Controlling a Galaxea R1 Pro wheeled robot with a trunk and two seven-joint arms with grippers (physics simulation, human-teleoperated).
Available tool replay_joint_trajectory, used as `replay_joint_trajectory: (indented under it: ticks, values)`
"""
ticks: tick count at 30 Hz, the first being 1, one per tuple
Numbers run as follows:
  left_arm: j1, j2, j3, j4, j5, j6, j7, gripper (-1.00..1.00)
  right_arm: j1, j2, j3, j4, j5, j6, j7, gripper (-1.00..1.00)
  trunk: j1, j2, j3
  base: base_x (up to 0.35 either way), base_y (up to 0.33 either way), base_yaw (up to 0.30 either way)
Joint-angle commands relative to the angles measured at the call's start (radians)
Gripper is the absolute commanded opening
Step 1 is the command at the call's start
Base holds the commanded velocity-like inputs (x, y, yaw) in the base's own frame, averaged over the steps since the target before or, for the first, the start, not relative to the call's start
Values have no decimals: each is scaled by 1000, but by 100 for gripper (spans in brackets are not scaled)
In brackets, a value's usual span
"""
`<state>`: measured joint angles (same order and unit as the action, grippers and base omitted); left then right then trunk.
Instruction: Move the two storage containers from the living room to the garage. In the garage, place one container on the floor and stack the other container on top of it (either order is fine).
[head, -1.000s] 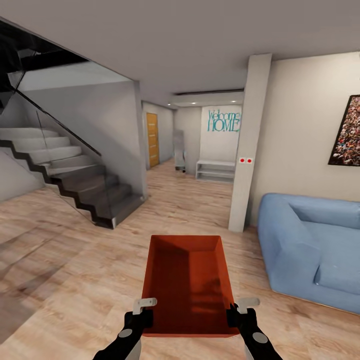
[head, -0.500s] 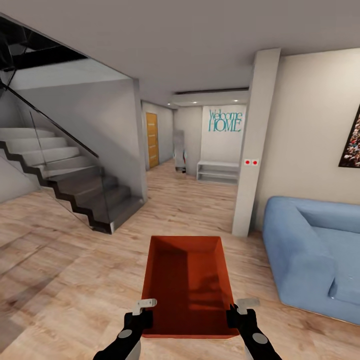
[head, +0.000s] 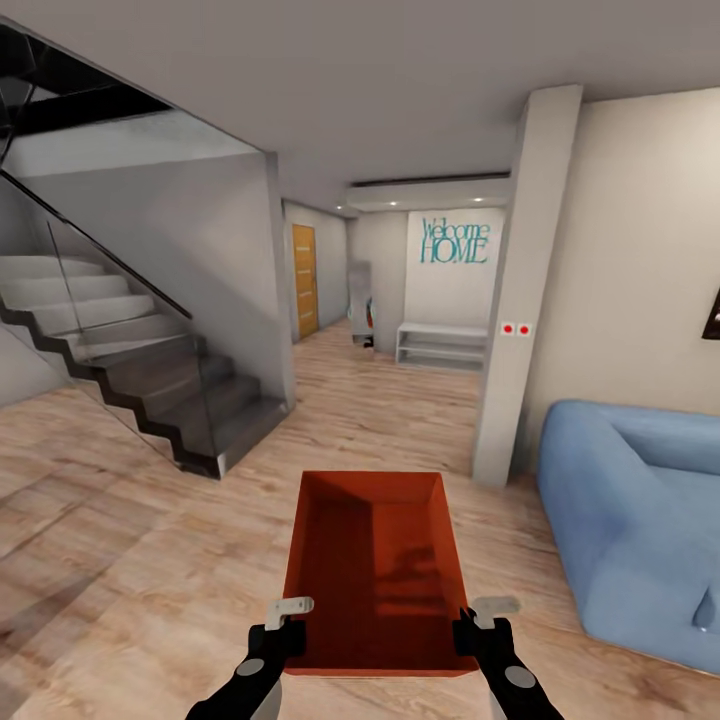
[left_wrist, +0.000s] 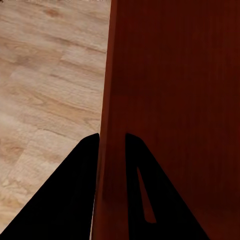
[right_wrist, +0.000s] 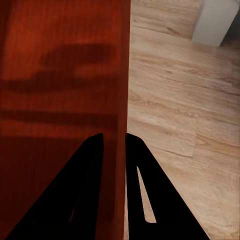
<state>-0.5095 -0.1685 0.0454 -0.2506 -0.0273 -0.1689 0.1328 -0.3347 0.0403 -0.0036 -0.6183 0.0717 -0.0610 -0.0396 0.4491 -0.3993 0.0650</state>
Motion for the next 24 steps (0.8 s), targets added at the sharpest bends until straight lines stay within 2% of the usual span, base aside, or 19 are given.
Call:
replay_joint_trajectory:
  ticks: [1,24]
  values:
    - [-1,0,2,-42,-7,-3,7,-100,0,0,13,3,5,-2,0,-100,1,-1,0,325,80,0]
    - [-1,1,2,-42,-7,-3,7,-100,0,0,13,3,10,-2,0,-100,1,-1,0,325,13,0]
